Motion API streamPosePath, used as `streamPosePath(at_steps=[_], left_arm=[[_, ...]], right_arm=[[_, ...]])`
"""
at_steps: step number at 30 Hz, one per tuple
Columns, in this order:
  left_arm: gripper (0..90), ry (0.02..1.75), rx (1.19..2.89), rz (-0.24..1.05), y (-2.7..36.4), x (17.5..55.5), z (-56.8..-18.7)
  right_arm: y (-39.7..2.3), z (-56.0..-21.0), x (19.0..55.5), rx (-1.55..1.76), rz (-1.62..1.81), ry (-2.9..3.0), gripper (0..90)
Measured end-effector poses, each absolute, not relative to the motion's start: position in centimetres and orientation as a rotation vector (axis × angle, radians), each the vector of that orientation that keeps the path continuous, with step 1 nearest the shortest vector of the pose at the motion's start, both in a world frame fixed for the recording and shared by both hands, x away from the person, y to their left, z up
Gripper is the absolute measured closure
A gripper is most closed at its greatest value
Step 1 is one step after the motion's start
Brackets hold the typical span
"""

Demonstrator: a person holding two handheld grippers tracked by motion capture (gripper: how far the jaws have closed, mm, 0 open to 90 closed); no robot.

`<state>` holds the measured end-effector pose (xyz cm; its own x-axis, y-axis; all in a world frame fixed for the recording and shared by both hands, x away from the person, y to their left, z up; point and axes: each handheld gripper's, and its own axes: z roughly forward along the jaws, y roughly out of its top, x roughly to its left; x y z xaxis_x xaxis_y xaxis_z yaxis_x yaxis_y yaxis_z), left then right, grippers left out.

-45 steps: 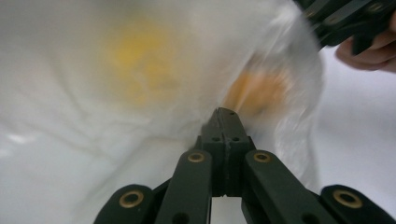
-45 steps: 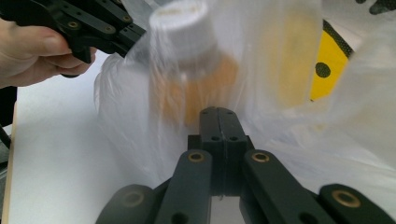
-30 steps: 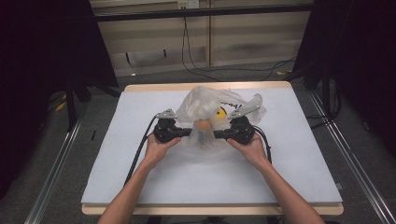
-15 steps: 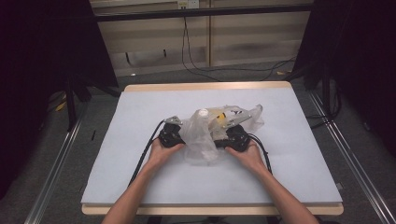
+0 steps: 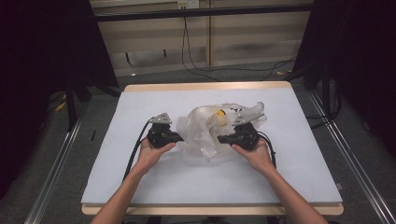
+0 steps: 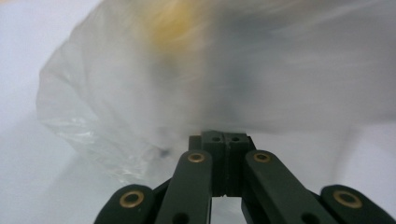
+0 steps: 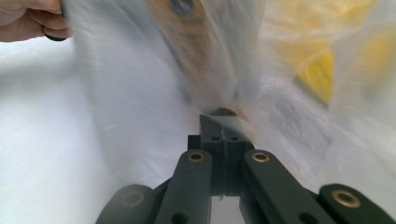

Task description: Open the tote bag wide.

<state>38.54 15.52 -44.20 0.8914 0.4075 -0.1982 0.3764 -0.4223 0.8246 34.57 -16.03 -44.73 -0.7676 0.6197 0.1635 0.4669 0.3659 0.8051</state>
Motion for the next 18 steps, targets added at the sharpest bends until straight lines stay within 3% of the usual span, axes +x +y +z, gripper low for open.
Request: streamPosePath(at_steps=[7,18], left_arm=[[90.0,0.483,1.962,0.090,17.4,36.2,-40.2],[90.0,0.339,1.873,0.137,16.3,34.4,-34.7]], right_arm=[[-17.4,-41.5,32.6,0.945,1.461,2.367,90.0],[-18.6,-36.7,31.8,0.884,1.544,2.248,90.0]])
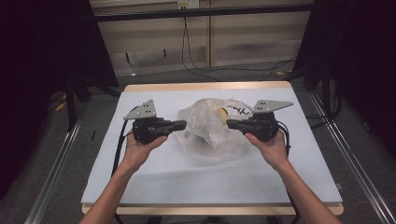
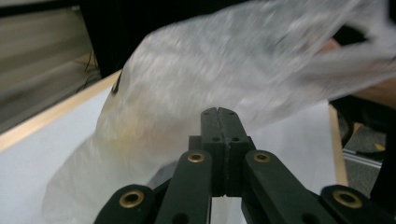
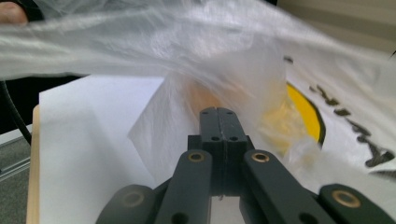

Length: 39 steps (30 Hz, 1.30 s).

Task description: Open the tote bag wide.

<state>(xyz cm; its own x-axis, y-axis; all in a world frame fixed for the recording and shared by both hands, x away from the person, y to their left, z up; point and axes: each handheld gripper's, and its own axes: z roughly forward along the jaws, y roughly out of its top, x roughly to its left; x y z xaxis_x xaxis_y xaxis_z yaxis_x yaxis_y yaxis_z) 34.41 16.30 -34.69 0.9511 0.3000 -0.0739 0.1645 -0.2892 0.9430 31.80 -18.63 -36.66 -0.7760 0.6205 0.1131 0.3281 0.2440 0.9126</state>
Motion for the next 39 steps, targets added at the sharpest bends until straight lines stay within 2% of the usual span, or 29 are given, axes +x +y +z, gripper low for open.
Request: streamPosePath(at_steps=[5,9,14,18,20,21,22,27,29,33,39], left_arm=[[90.0,0.292,1.830,0.161,15.7,34.0,-32.3],[90.0,0.263,1.830,0.161,13.7,34.9,-31.1],[90.0,0.290,1.839,0.162,11.9,36.5,-31.4],[90.0,0.375,1.869,0.164,11.2,38.7,-33.3],[90.0,0.448,1.922,0.172,11.1,40.0,-35.7],[90.0,0.448,1.922,0.172,11.1,40.0,-35.7],[90.0,0.473,1.848,0.105,11.5,40.5,-36.6],[90.0,0.503,1.906,0.201,12.1,40.6,-36.8],[90.0,0.515,1.893,0.168,12.5,40.9,-37.3],[90.0,0.517,1.992,0.184,12.3,41.2,-38.5],[90.0,0.560,2.030,0.134,12.2,42.2,-41.3]], right_arm=[[-19.2,-35.2,31.7,0.871,1.557,2.210,90.0],[-20.0,-34.0,31.7,0.869,1.554,2.179,90.0],[-21.6,-32.3,32.0,0.876,1.548,2.133,90.0],[-22.8,-31.5,32.4,0.889,1.533,2.106,90.0],[-23.5,-32.3,33.2,0.941,1.488,2.114,90.0],[-23.5,-32.3,33.2,0.941,1.488,2.114,90.0],[-23.7,-32.8,33.6,0.958,1.486,2.116,90.0],[-23.3,-35.9,34.9,1.020,1.463,2.152,90.0],[-23.2,-36.5,35.3,1.041,1.477,2.148,90.0],[-22.8,-37.7,36.2,1.068,1.477,2.166,90.0],[-21.7,-39.1,37.1,1.068,1.456,2.208,90.0]])
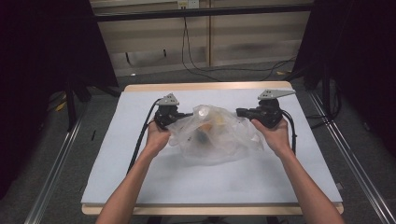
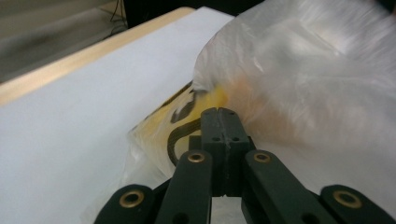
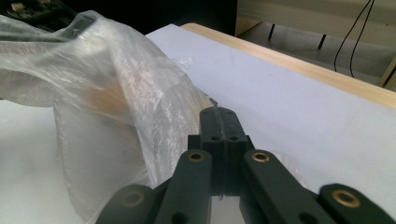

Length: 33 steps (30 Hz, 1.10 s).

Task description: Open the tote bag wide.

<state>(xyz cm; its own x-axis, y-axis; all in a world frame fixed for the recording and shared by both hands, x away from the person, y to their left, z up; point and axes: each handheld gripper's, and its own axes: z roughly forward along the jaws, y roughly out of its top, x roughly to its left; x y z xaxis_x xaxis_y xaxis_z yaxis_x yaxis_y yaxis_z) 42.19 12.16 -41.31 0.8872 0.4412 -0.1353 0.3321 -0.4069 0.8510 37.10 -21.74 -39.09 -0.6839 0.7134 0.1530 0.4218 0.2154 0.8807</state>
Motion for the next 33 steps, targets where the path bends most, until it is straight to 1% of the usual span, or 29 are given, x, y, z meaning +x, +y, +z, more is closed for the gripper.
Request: streamPosePath(at_steps=[7,11,17,20,23,25,26,28,29,33], left_arm=[[90.0,0.566,2.157,0.083,12.1,42.0,-44.5],[90.0,0.568,2.202,0.046,12.3,41.9,-46.2],[90.0,0.582,2.249,0.008,13.2,41.4,-47.7],[90.0,0.551,2.319,0.014,13.8,40.9,-48.0],[90.0,0.529,2.324,0.030,14.3,40.4,-47.9],[90.0,0.528,2.343,0.042,14.6,40.3,-47.7],[90.0,0.526,2.337,0.068,15.2,40.2,-47.8],[90.0,0.551,2.335,0.069,15.9,40.3,-47.8],[90.0,0.583,2.311,0.071,16.1,40.3,-47.9],[90.0,0.620,2.248,0.053,16.9,40.6,-47.6]], right_arm=[[-20.4,-42.4,38.0,1.104,1.401,2.292,90.0],[-19.9,-44.3,38.3,1.131,1.331,2.344,90.0],[-19.6,-47.0,38.2,1.166,1.255,2.426,90.0],[-19.1,-47.9,37.9,1.154,1.199,2.484,90.0],[-18.8,-48.6,37.7,1.127,1.158,2.513,90.0],[-19.1,-48.5,37.6,1.117,1.144,2.518,90.0],[-19.4,-48.4,37.6,1.117,1.114,2.512,90.0],[-20.2,-48.3,37.3,1.131,1.091,2.504,90.0],[-20.7,-48.4,37.2,1.135,1.097,2.493,90.0],[-22.1,-48.4,36.7,1.183,1.109,2.459,90.0]])
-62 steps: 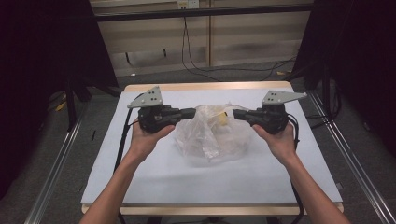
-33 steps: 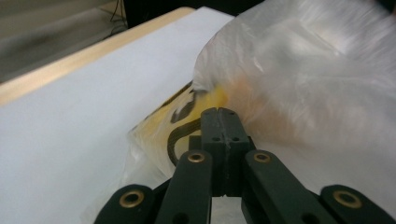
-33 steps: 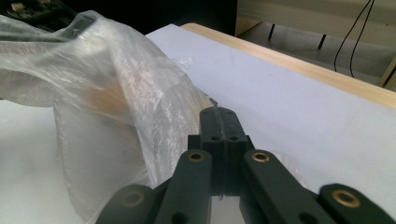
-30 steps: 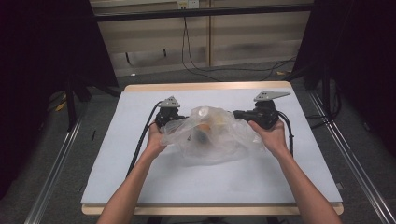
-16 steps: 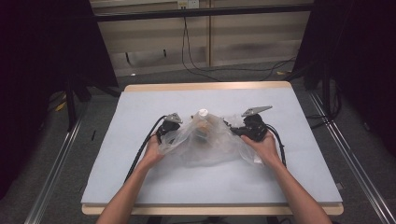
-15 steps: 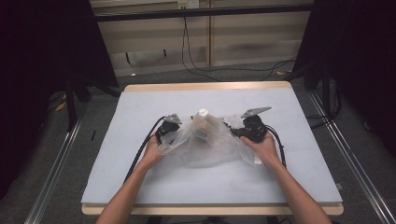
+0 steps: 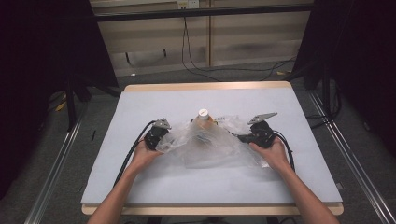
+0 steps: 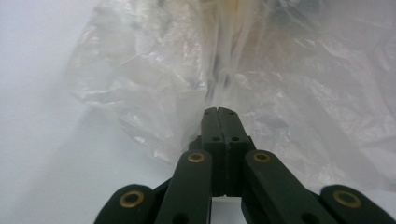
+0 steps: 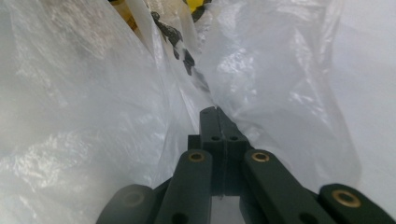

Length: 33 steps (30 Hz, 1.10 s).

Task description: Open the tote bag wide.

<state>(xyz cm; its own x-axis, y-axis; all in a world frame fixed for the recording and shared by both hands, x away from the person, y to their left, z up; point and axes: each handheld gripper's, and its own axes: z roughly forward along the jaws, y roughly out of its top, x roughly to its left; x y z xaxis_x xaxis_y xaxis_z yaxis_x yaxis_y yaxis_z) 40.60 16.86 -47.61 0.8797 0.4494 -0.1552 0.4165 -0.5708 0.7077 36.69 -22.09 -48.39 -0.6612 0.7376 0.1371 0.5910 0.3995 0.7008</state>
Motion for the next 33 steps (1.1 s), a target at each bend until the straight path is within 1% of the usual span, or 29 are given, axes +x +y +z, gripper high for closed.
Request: streamPosePath(at_steps=[3,10,14,17,19,21,23,25,26,28,30,32,33], left_arm=[[90.0,0.618,2.192,0.058,17.5,40.4,-46.3],[90.0,0.604,2.066,0.125,19.3,39.6,-42.7],[90.0,0.576,2.046,0.174,20.0,39.4,-40.0],[90.0,0.529,2.014,0.206,19.4,39.4,-37.3],[90.0,0.485,1.986,0.214,18.6,39.2,-35.5],[90.0,0.452,1.975,0.211,17.3,38.9,-34.5],[90.0,0.455,2.025,0.198,15.7,38.8,-34.7],[90.0,0.462,2.065,0.190,14.6,39.0,-35.9],[90.0,0.485,2.064,0.168,14.2,39.3,-36.8],[90.0,0.542,2.073,0.175,14.0,39.8,-38.4],[90.0,0.565,2.099,0.132,13.4,39.9,-40.2],[90.0,0.522,2.111,0.057,13.2,39.6,-41.7],[90.0,0.511,2.143,0.051,13.0,39.2,-42.6]], right_arm=[[-22.6,-47.3,36.5,1.188,1.175,2.407,90.0],[-23.0,-43.6,35.6,1.126,1.331,2.303,90.0],[-23.1,-41.7,35.3,1.091,1.374,2.277,90.0],[-22.5,-40.2,35.5,1.058,1.397,2.269,90.0],[-21.5,-39.4,35.7,1.026,1.426,2.274,90.0],[-20.0,-39.0,35.7,0.987,1.461,2.295,90.0],[-18.4,-39.3,35.8,0.957,1.431,2.335,90.0],[-17.2,-40.3,36.0,0.964,1.401,2.368,90.0],[-16.9,-40.6,36.0,0.969,1.385,2.371,90.0],[-16.5,-41.8,36.2,1.024,1.342,2.373,90.0],[-16.2,-42.8,36.2,1.019,1.308,2.418,90.0],[-15.8,-43.8,35.8,0.990,1.287,2.485,90.0],[-15.6,-44.2,35.5,0.971,1.255,2.514,90.0]])
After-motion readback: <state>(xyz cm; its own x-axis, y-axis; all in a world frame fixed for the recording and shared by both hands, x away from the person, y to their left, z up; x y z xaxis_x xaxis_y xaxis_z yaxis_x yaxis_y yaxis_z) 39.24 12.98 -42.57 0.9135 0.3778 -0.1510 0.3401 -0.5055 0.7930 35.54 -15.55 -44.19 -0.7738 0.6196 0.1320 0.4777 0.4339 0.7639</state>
